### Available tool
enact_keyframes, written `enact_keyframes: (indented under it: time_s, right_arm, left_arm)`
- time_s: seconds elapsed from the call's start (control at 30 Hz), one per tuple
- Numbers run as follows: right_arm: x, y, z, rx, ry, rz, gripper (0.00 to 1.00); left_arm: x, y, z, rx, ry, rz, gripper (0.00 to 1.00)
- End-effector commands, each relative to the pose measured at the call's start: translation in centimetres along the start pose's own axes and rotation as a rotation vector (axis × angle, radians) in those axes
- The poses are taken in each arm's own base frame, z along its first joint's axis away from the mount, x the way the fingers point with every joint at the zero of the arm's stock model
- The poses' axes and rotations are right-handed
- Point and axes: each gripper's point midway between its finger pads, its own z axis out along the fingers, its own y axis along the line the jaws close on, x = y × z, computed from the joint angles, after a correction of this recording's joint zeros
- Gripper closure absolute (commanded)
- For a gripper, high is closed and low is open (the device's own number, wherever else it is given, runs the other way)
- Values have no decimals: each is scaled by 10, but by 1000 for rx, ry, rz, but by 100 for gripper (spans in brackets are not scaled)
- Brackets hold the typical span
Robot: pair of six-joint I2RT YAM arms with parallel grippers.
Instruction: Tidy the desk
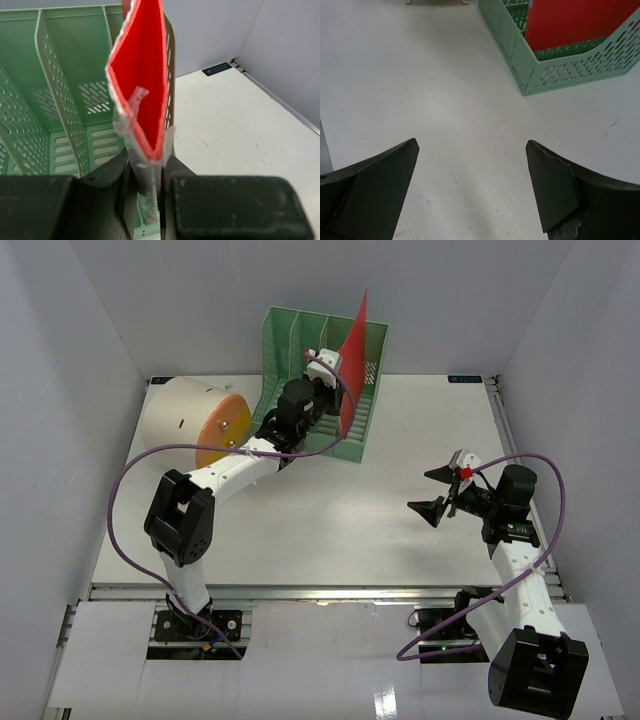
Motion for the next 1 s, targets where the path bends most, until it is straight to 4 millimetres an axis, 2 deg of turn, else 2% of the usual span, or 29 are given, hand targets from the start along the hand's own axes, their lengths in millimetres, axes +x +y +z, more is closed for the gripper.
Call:
enact_keyframes:
  time_s: [0.0, 0.07, 0.1, 0.17, 0.3, 0.37, 0.43, 0.57, 0.63, 0.77, 0.8, 0.87, 0.97]
  right_arm:
    - [-16, -5, -1, 1, -18, -45, 6]
    - [-16, -5, -1, -1, -18, -47, 6]
    - [-16, -5, -1, -1, -18, -47, 6]
    - [-16, -5, -1, 0, -17, -44, 6]
    - [-14, -6, -1, 6, -12, -44, 6]
    - [-13, -8, -1, 15, -7, -44, 6]
    - [-12, -9, -2, 20, -4, -45, 6]
    - [-10, -13, -5, 38, 3, -41, 7]
    - [-9, -16, -6, 53, 9, -39, 8]
    - [-7, -29, -12, 122, 34, -20, 10]
    - [-6, -37, -16, 169, 48, -5, 10]
    - [-5, -52, -25, 252, 68, 32, 10]
    - [2, -68, -31, 329, 107, 102, 10]
  left_arm:
    - [-32, -8, -5, 46, -71, 35, 100]
    - [-26, -9, -4, 57, -55, 43, 98]
    - [-21, -10, -4, 61, -41, 46, 93]
    - [-18, -11, -4, 69, -29, 47, 77]
    - [-17, -13, -3, 79, -12, 33, 37]
    - [-22, -14, -3, 78, -11, 22, 24]
    - [-34, -15, -5, 82, -17, 15, 17]
    - [-66, -23, -18, 120, -23, 11, 11]
    - [-89, -27, -35, 149, -35, 6, 6]
    - [-109, -28, -76, 160, -35, -43, 2]
    - [-113, -29, -100, 171, -30, -70, 2]
    - [-110, -32, -145, 205, -19, -128, 2]
    - [-81, -41, -197, 263, 39, -227, 2]
